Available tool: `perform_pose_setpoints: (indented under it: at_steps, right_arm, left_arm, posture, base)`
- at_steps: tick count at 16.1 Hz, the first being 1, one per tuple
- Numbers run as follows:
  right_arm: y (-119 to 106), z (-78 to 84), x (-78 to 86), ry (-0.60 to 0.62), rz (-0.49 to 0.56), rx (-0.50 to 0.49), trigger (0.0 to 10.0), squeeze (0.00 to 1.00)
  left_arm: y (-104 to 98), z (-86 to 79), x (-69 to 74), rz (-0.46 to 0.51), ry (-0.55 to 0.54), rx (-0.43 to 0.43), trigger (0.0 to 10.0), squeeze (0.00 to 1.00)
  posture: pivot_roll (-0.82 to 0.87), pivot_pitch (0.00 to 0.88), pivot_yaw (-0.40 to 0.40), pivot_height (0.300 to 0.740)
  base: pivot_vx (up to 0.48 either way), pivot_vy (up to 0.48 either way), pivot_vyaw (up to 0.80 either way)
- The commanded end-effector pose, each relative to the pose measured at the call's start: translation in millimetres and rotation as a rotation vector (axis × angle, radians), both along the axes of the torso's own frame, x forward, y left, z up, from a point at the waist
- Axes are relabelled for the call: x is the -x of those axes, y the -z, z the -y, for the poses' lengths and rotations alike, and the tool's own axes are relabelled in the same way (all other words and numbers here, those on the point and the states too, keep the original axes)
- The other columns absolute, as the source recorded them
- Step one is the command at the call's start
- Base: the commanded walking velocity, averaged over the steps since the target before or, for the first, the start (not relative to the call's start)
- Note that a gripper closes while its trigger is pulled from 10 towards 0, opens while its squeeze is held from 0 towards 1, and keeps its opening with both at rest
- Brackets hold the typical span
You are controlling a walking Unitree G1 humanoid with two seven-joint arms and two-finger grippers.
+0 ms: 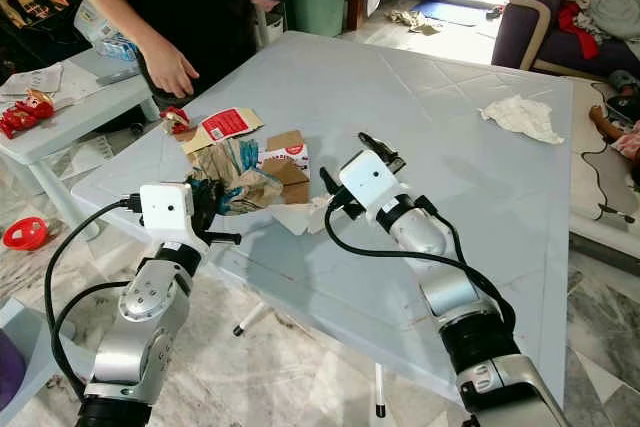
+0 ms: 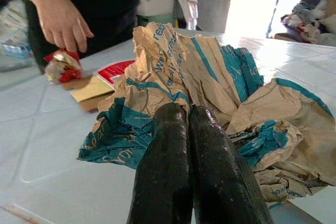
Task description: Picking trash to rubbish bin
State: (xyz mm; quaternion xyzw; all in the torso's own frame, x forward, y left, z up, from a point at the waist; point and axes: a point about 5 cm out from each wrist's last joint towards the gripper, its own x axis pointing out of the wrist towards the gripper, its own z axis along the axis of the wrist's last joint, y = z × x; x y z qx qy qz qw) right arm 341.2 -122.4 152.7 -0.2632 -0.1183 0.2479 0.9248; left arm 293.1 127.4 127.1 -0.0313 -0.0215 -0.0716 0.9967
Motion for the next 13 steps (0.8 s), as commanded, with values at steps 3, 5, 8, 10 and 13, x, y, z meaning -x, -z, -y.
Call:
perform_pose_setpoints:
  at_steps: [3, 5, 8, 10, 13]
  right_arm:
    - [0, -9.3, 3.1, -0.080, 0.020, 0.079, 10.0, 0.00]
    - [3, -8.3, 3.5, -0.104, 0.020, 0.116, 10.0, 0.00]
    - [11, -7.7, 9.0, -0.239, 0.025, 0.287, 10.0, 0.00]
    - [8, -2.1, 9.6, -0.328, 0.030, 0.385, 10.0, 0.00]
    - [2, 1.0, 8.4, -0.397, 0.053, 0.465, 10.0, 0.00]
  left_arm:
    - [-4, -2.8, -2.3, 0.003, 0.005, -0.007, 0.0, 0.00]
    - [0, -3.9, 0.3, -0.013, 0.005, -0.009, 0.0, 0.00]
    - [5, 0.3, 4.0, -0.042, 0.029, 0.005, 0.0, 0.00]
    - [6, 1.7, 5.7, -0.048, 0.048, 0.010, 0.0, 0.00]
    - [4, 1.5, 4.4, -0.044, 0.052, 0.009, 0.0, 0.00]
  posture:
    - [-0.01, 0.006, 0.039, 0.740]
    - [-0.01, 0.009, 0.032, 0.740]
    - [-0.01, 0.016, 0.029, 0.740]
    - [-0.01, 0.014, 0.031, 0.740]
    - [-0.01, 0.023, 0.032, 0.740]
  base:
    - [0.000, 0.000, 0.00]
    - [0.000, 0.000, 0.00]
    - [0.000, 0.000, 0.00]
    - [0.000, 0.000, 0.00]
    - [0.000, 0.000, 0.00]
